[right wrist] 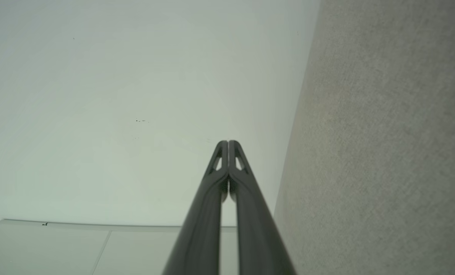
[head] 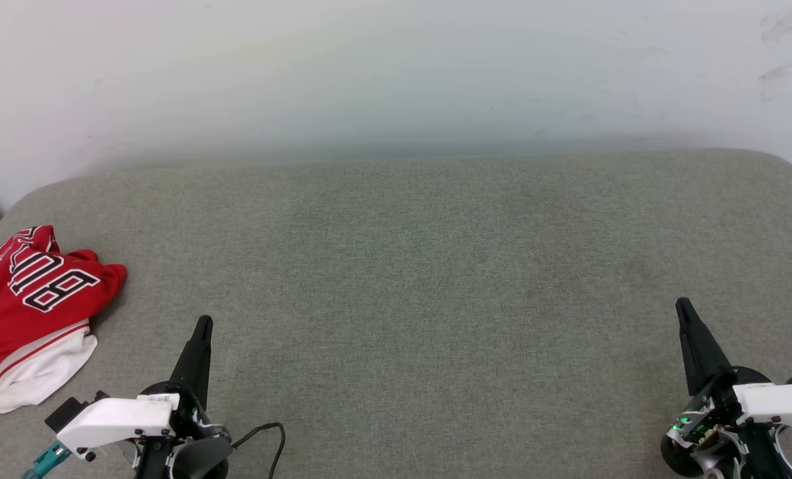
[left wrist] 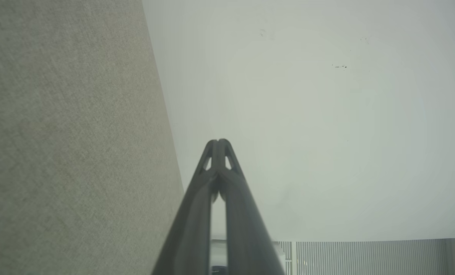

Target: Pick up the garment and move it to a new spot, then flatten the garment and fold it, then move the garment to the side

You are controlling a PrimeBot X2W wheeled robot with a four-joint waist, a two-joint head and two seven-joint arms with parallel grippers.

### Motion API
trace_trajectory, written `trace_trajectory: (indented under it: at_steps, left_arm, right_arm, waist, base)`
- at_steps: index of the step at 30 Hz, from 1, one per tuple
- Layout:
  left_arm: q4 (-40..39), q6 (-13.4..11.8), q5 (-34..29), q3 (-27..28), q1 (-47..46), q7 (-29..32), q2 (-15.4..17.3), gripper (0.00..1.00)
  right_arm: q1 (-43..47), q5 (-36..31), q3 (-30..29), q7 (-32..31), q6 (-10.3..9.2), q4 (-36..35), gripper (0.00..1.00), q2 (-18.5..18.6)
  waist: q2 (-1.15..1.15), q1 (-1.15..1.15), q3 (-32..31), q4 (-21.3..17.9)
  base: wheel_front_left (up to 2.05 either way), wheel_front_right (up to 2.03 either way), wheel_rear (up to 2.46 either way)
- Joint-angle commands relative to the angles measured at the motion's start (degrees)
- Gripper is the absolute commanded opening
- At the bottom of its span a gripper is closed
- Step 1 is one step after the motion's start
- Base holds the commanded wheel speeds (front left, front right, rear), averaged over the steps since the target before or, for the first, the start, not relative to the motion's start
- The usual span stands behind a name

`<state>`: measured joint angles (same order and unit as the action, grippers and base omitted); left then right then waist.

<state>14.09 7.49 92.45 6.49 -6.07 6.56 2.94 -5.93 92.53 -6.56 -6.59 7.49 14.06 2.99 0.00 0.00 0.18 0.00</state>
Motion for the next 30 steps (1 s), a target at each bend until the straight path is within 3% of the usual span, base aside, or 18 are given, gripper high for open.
trace_trajectory:
  at_steps: [1,29,30]
  left_arm:
    - [0.05,0.14,-0.18,0.19,-0.48,0.16,-0.06,0.00]
    - [0.05,0.14,-0.17,0.18,-0.48,0.16,-0.05,0.00]
    - [0.04,0.00,-0.01,-0.01,0.01,-0.03,-0.01,1.00]
  right_arm:
    - [-0.65,-0.33,-0.05,-0.13,0.00,0.04,0.00,-0.17]
    - [-0.65,-0.30,-0.01,-0.09,0.00,0.04,0.00,-0.18]
    - [0.01,-0.01,0.01,0.03,0.00,0.04,1.00,0.00]
  waist:
    - [0.00,0.00,0.00,0.00]
    - [0.00,0.00,0.00,0.00]
    - [0.00,0.00,0.00,0.00]
  base:
    - [0.00,0.00,0.00]
    - [0.00,0.00,0.00]
    - [0.00,0.00,0.00]
